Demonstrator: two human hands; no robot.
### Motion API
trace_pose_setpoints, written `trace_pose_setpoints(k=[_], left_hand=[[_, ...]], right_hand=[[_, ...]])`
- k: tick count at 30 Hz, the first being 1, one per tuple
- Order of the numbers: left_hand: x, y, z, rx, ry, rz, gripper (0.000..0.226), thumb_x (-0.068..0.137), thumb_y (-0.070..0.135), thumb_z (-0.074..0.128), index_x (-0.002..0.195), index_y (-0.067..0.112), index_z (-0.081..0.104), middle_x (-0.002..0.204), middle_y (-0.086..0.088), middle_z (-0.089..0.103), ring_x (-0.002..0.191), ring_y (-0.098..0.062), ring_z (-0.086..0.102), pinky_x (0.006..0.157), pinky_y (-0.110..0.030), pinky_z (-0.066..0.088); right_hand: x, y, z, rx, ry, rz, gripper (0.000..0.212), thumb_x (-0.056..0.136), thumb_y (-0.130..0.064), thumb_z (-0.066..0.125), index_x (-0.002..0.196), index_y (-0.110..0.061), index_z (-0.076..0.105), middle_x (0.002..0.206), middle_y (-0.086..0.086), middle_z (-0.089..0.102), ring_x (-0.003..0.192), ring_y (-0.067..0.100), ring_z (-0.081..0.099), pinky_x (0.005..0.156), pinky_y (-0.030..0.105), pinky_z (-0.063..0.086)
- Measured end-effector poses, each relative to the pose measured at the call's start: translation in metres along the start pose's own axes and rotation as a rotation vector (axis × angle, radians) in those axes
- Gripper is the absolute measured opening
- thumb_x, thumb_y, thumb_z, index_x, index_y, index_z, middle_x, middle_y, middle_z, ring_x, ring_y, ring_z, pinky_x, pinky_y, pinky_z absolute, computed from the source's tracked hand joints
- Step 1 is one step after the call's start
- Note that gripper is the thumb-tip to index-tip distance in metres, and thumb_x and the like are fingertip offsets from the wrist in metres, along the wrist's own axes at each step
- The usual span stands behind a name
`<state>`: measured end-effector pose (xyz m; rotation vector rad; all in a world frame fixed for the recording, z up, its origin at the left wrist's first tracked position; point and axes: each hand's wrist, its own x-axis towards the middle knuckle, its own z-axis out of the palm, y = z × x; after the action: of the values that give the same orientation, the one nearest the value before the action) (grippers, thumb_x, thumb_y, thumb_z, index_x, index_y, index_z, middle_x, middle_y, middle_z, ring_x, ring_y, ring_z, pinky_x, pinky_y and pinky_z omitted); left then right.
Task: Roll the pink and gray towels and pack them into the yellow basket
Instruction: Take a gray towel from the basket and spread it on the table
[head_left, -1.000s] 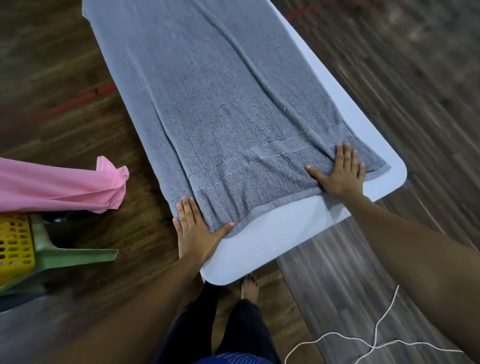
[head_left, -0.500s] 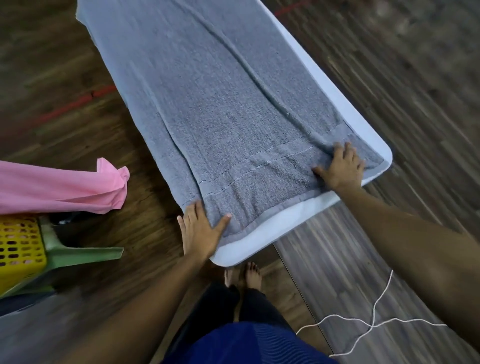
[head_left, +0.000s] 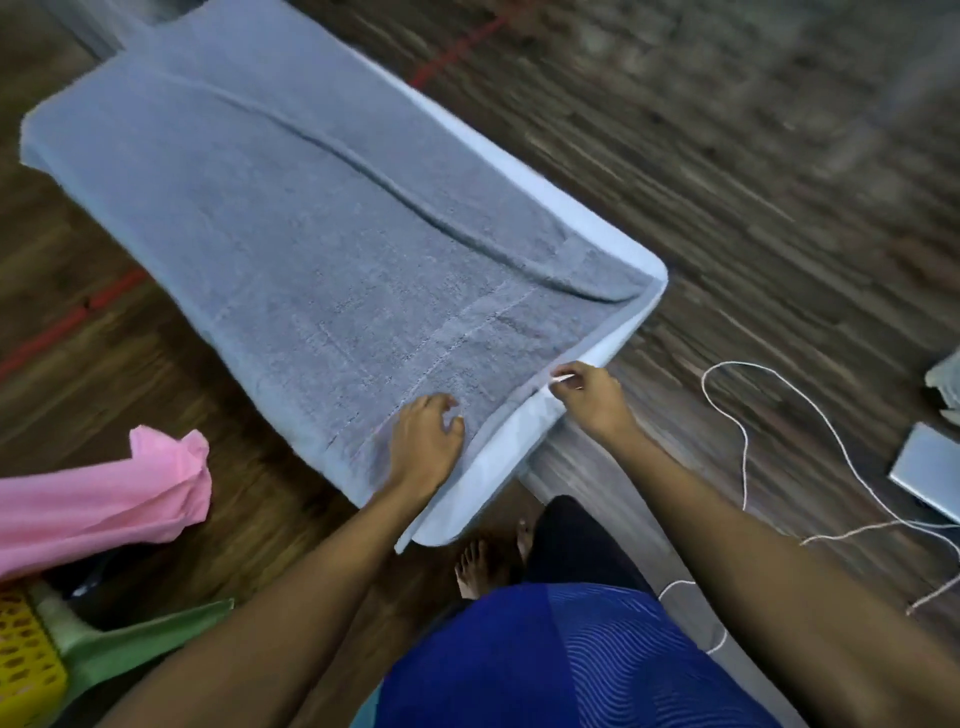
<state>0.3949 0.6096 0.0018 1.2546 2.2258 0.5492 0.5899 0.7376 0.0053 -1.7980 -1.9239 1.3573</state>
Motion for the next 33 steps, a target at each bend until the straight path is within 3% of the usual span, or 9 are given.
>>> trace_pose_setpoints(k=[3, 7, 10, 14, 17, 22, 27, 33], left_hand=[[0.028, 0.044, 0.011, -0.049, -0.044, 0.066, 0.017, 0.088, 0.019, 0.059, 0.102, 0.017, 0.069, 0.097, -0.005, 0.07, 0.095, -0.027, 0.063, 0.084, -0.039, 0.049], [0.069, 0.12, 0.033, -0.06, -0.113, 0.191, 0.012, 0.088, 0.021, 0.059, 0.093, 0.019, 0.07, 0.086, -0.003, 0.071, 0.084, -0.025, 0.065, 0.078, -0.039, 0.052], [0.106, 0.192, 0.059, -0.051, -0.149, 0.288, 0.013, 0.087, 0.024, 0.057, 0.089, 0.02, 0.069, 0.085, -0.003, 0.072, 0.084, -0.025, 0.066, 0.077, -0.039, 0.053], [0.149, 0.303, 0.106, -0.023, -0.206, 0.377, 0.017, 0.087, 0.028, 0.055, 0.089, 0.019, 0.069, 0.083, -0.002, 0.071, 0.085, -0.024, 0.066, 0.078, -0.039, 0.052], [0.179, 0.378, 0.136, -0.054, -0.237, 0.404, 0.013, 0.089, 0.021, 0.058, 0.092, 0.02, 0.07, 0.083, 0.0, 0.071, 0.084, -0.021, 0.065, 0.077, -0.035, 0.051], [0.221, 0.456, 0.166, -0.085, -0.241, 0.394, 0.011, 0.091, 0.018, 0.058, 0.09, 0.02, 0.069, 0.082, 0.004, 0.07, 0.08, -0.013, 0.065, 0.072, -0.027, 0.048], [0.274, 0.489, 0.177, -0.12, -0.2, 0.309, 0.011, 0.091, 0.016, 0.057, 0.09, 0.019, 0.068, 0.083, 0.002, 0.071, 0.081, -0.014, 0.065, 0.074, -0.03, 0.051], [0.359, 0.478, 0.167, -0.202, -0.066, 0.111, 0.011, 0.091, 0.02, 0.058, 0.087, 0.023, 0.068, 0.077, 0.006, 0.069, 0.078, -0.015, 0.064, 0.069, -0.03, 0.05]], right_hand=[[0.006, 0.015, -0.031, 0.169, 0.057, 0.046, 0.013, 0.079, -0.032, 0.064, 0.091, -0.03, 0.069, 0.085, 0.005, 0.073, 0.087, 0.024, 0.069, 0.087, 0.038, 0.053], [0.031, 0.042, -0.091, 0.287, 0.17, 0.055, 0.012, 0.081, -0.021, 0.064, 0.077, -0.032, 0.067, 0.076, 0.002, 0.073, 0.074, 0.023, 0.071, 0.081, 0.049, 0.056], [0.06, 0.071, -0.149, 0.37, 0.241, 0.022, 0.01, 0.077, -0.023, 0.064, 0.076, -0.032, 0.069, 0.074, -0.003, 0.073, 0.072, 0.021, 0.071, 0.081, 0.051, 0.057], [0.083, 0.094, -0.247, 0.425, 0.366, 0.063, 0.022, 0.084, -0.009, 0.064, 0.077, -0.03, 0.068, 0.078, 0.007, 0.073, 0.073, 0.025, 0.07, 0.083, 0.044, 0.057], [0.109, 0.118, -0.308, 0.43, 0.395, 0.069, 0.015, 0.079, -0.016, 0.065, 0.075, -0.03, 0.069, 0.074, 0.005, 0.073, 0.067, 0.021, 0.068, 0.078, 0.041, 0.056], [0.158, 0.134, -0.388, 0.403, 0.345, 0.071, 0.025, 0.085, -0.007, 0.063, 0.078, -0.03, 0.068, 0.073, 0.004, 0.07, 0.069, 0.023, 0.067, 0.082, 0.051, 0.056], [0.222, 0.106, -0.433, 0.385, 0.265, 0.061, 0.013, 0.087, -0.008, 0.062, 0.093, -0.014, 0.072, 0.078, 0.006, 0.072, 0.071, 0.021, 0.068, 0.082, 0.035, 0.056], [0.331, 0.053, -0.436, 0.226, 0.046, -0.036, 0.015, 0.085, -0.017, 0.063, 0.082, -0.031, 0.069, 0.078, 0.001, 0.074, 0.08, 0.02, 0.07, 0.087, 0.041, 0.055]])
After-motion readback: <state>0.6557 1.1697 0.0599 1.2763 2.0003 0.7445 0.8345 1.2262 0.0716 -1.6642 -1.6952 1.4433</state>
